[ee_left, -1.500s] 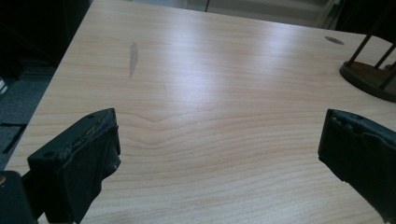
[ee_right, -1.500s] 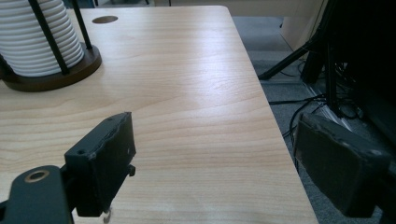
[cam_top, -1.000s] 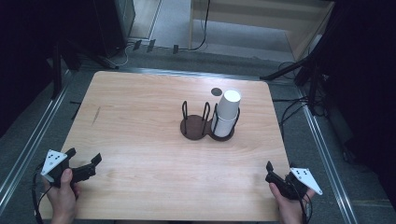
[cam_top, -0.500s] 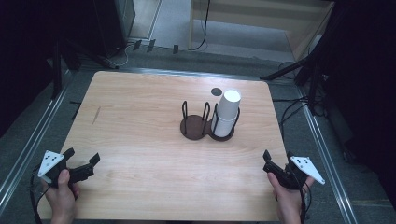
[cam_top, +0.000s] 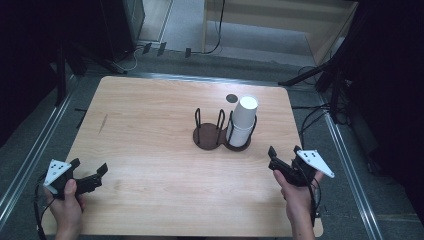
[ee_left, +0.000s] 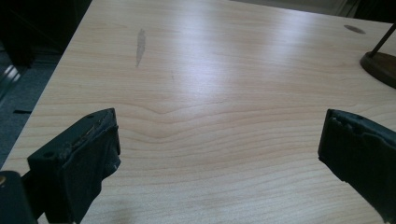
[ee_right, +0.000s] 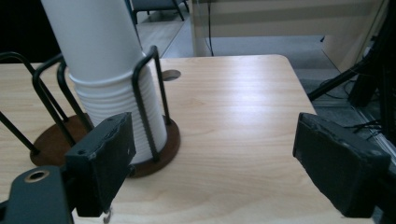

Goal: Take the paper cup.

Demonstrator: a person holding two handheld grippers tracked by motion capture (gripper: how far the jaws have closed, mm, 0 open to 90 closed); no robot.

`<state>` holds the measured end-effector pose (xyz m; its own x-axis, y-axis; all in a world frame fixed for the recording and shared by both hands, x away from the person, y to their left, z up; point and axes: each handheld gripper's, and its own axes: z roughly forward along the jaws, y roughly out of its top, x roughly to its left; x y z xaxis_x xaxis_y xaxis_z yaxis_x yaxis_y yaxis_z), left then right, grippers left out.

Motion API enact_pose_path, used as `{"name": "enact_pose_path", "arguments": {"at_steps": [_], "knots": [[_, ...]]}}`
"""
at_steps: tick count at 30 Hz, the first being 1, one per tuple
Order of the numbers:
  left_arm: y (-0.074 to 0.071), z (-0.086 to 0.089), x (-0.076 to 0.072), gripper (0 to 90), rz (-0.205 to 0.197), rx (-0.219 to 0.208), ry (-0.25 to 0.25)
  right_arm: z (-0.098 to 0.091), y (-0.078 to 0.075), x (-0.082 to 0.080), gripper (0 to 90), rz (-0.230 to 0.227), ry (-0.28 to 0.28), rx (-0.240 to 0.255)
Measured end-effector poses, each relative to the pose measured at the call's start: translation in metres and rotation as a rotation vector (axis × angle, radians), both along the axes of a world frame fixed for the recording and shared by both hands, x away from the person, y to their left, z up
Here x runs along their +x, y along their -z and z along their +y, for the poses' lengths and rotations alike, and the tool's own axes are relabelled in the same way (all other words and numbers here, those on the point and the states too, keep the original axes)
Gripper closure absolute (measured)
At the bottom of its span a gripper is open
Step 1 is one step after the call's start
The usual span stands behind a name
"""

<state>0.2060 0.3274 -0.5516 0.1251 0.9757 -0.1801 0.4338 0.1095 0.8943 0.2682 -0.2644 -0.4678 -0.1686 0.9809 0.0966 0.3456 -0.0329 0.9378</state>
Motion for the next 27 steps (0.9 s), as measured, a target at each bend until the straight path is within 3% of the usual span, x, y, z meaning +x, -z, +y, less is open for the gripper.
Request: {"name": "enact_pose_path", "arguments": {"at_steps": [4,13,22,27], "knots": [[0.000,-0.001,0.000,0.0,0.002,0.016,0.006,0.015,-0.007,0.009,13.1,-0.004,-0.025,0.001],[0.000,0.000,0.000,0.0,-0.005,0.000,0.007,0.047,-0.023,0.029,13.0,-0.015,-0.087,-0.022],[0.000,0.001,0.000,0.0,-0.007,-0.006,0.010,0.072,-0.022,0.055,12.8,0.006,-0.114,-0.043],[0.000,0.001,0.000,0.0,-0.007,-0.011,0.010,0.081,-0.022,0.065,12.7,0.004,-0.116,-0.028]]}}
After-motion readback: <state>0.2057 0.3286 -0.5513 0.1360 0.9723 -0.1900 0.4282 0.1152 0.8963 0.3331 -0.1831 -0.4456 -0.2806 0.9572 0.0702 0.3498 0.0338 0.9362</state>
